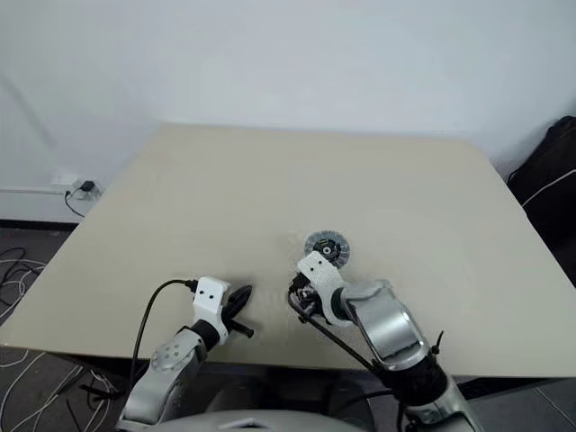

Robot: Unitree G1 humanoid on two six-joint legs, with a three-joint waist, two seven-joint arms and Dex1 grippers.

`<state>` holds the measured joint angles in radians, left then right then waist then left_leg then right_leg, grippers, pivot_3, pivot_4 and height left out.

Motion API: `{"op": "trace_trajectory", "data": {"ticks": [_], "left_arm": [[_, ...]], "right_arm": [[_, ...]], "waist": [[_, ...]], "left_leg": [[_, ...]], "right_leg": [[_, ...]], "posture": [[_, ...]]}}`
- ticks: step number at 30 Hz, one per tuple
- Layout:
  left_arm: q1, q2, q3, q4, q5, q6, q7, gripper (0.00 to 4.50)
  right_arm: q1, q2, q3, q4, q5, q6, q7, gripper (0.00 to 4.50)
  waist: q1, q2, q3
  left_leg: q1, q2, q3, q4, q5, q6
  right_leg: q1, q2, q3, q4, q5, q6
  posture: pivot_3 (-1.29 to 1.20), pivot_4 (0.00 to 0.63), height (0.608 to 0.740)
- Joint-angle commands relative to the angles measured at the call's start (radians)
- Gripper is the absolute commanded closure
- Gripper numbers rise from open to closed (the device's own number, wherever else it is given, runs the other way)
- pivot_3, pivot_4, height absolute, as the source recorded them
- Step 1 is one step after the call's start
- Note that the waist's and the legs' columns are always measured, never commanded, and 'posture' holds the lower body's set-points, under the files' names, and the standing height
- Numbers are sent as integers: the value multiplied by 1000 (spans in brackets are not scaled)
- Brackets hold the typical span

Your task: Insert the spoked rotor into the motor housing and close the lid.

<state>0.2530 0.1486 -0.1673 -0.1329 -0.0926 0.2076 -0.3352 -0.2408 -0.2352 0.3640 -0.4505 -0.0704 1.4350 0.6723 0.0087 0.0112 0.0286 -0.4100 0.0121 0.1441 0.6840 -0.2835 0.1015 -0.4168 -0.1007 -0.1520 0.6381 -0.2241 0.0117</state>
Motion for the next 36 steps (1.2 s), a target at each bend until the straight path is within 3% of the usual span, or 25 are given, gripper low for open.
{"op": "trace_trajectory", "data": {"ticks": [1,10,15,19,24,36], "left_arm": [[-17,0,-1,-14,-9,-15,-10,4500],[-12,-2,3,-16,-8,-16,-9,4500],[-8,0,6,-18,-9,-17,-9,4500],[-13,0,7,-16,-9,-17,-10,4500],[-20,-1,4,-12,-8,-15,-13,4500],[-18,2,3,-15,-7,-14,-16,4500]], "right_arm": [[-38,45,-59,41,17,17,-91,4496],[-95,37,-29,32,160,-81,-87,1634],[-147,-129,66,-19,178,-320,0,1634],[-166,-378,227,-1,52,-669,116,1634],[-179,-574,349,59,-81,-976,275,1634],[-187,-612,347,223,-226,-1218,423,1634]], "waist": [[-7,1,0],[-19,5,3],[-19,5,3],[-18,4,4],[-18,0,7],[-6,-2,8]], "left_leg": [[0,0,0,0,0,-1],[-1,0,0,-2,2,-4],[-5,0,1,-2,2,-3],[-5,0,0,-1,1,-2],[-4,0,1,0,1,-1],[-4,1,1,3,1,0]], "right_leg": [[0,0,0,0,0,0],[-3,0,0,1,0,-1],[-8,1,0,3,3,-5],[-7,1,-1,2,-1,-1],[-7,1,-1,3,-2,-2],[-5,1,-1,4,-2,-2]], "posture": [[0,0,740],[0,0,740],[0,0,740],[0,0,740],[0,0,740],[0,0,740]]}}
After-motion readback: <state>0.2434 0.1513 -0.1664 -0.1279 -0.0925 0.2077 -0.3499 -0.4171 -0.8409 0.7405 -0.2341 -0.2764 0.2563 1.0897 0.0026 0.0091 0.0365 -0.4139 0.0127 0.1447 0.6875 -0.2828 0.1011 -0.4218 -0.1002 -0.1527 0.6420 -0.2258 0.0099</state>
